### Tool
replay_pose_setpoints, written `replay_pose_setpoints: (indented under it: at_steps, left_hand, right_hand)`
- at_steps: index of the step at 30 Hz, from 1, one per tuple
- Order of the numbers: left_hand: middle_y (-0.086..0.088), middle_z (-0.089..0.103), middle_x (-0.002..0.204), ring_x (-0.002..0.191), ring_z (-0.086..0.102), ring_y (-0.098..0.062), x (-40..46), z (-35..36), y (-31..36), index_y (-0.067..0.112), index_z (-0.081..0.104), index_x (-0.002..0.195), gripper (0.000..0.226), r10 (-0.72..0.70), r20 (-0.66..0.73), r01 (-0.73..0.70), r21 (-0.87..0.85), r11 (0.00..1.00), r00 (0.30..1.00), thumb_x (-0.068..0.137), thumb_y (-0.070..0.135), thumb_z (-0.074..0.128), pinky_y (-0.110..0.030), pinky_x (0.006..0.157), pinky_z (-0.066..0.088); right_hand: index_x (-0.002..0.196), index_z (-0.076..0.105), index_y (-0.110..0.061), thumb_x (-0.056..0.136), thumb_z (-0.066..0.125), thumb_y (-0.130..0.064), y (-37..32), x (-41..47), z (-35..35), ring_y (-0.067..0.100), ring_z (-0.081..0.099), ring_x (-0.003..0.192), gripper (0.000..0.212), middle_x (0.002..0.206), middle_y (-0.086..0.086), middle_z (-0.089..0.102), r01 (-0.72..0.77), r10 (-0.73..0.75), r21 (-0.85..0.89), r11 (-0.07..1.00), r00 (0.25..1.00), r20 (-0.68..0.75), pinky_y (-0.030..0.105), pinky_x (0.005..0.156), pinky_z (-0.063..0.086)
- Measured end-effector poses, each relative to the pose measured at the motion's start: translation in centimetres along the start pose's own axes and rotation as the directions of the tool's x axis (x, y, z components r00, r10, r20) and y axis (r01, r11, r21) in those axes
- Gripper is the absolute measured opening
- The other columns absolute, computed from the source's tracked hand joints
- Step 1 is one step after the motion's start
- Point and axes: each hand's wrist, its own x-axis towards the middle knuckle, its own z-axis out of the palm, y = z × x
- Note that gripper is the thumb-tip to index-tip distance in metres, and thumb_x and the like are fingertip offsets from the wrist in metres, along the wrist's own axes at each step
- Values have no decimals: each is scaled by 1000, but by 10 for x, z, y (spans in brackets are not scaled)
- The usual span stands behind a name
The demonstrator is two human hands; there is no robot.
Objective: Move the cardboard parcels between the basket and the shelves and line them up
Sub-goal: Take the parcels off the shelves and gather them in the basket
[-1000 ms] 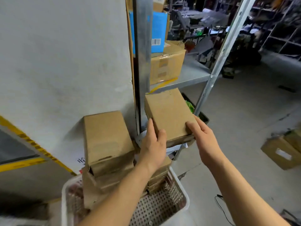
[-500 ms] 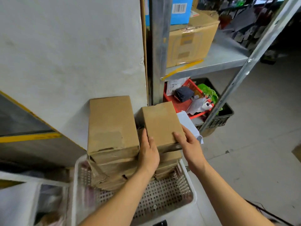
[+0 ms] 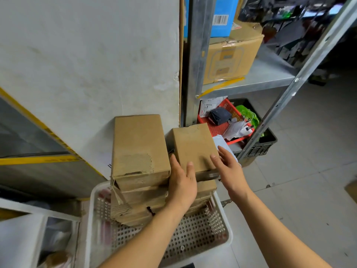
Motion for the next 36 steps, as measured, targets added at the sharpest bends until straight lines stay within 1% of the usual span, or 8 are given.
replay_pose_setpoints:
  at_steps: [4,9,12,14,23,27,31,36]
  left_hand:
    - [0,10,175,160,11,-14,-23,-13,29,20,9,167,71,270,38,-272,167,948,962,110,45,41,-33,130,14]
    - [16,37,163,138,35,6,-30,-44,66,36,36,158,50,427,50,-429,145,891,903,110,44,44,-3,102,24]
    - [17,49,153,135,45,2,-25,-78,72,35,47,152,43,483,-36,-475,126,871,875,109,41,49,-14,108,40]
    - [21,51,147,136,47,-1,-21,-106,69,37,50,149,42,480,-123,-468,116,876,869,108,41,51,-31,114,45]
    - [5,63,144,132,58,-9,-62,-272,14,32,58,143,37,374,-491,-345,152,926,787,106,37,56,-35,111,49]
    - [8,66,136,122,60,-6,-118,-357,-22,30,60,143,37,340,-636,-264,215,940,693,106,33,57,-20,101,46]
    - [1,71,124,103,62,-9,-183,-444,-67,28,63,140,36,294,-763,-169,241,956,576,105,33,59,-29,97,51]
    - [3,71,127,118,66,-13,-288,-540,-123,23,65,137,34,188,-904,-73,173,982,383,104,26,62,-33,108,50]
  right_hand:
    - [150,54,-34,99,69,-49,-32,-2,-7,6,53,137,56,144,-20,58,112,-113,-66,991,994,-3,44,118,45]
    - [143,59,-37,103,64,-40,-80,-16,-3,-2,59,128,41,136,-22,65,334,-328,-178,926,942,64,43,113,50]
    - [144,60,-34,105,63,-31,-110,-29,10,-2,61,126,39,134,-19,67,433,-413,-185,882,900,138,40,112,50]
    - [143,59,-36,105,62,-30,-129,-37,24,-2,61,125,39,133,-20,68,487,-455,-185,854,870,191,35,109,52]
    - [132,69,-34,104,65,-23,-184,-97,163,1,69,114,31,124,-16,74,606,-530,-33,795,720,448,31,103,55]
    - [131,69,-36,105,64,-25,-207,-154,240,-2,67,115,29,127,-17,72,657,-554,43,752,596,582,21,97,52]
    - [129,70,-26,103,64,-17,-225,-232,324,-11,66,102,28,120,-8,73,686,-575,139,714,461,676,5,83,45]
    - [130,68,-34,104,64,-19,-228,-337,427,-8,64,114,31,126,-19,70,681,-560,269,681,247,791,11,93,48]
